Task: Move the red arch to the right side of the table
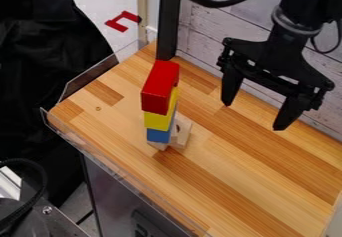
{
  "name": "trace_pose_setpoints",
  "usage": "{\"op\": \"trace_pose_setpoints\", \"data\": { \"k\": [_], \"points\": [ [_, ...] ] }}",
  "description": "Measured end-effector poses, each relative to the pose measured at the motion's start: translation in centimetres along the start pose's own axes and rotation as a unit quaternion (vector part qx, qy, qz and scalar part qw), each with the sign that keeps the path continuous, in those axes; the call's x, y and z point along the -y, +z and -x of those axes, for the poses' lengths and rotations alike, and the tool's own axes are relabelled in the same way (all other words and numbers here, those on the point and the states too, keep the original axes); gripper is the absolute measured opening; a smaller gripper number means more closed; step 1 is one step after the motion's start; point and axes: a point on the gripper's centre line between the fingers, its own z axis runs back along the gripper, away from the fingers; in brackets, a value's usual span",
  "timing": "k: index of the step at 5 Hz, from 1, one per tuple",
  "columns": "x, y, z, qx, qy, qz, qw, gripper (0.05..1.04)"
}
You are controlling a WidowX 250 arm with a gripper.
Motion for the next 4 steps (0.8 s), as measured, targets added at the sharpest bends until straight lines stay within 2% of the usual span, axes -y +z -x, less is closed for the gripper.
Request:
{"op": "trace_pose_setpoints", "data": {
  "k": [1, 2, 3, 4],
  "points": [
    [-0.1, -0.7, 0.3, -0.011, -0.001, -0.006, 0.9999, 1.001],
    [-1.3, 0.5, 0.5, 0.002, 0.014, -0.005, 0.9999, 1.001],
    [-3.4, 2.6, 0.0, 0.046, 0.038, 0.018, 0.9981, 1.001],
    [-5.3, 3.9, -0.3, 0.069, 0.061, 0.025, 0.9955, 1.001]
  ]
}}
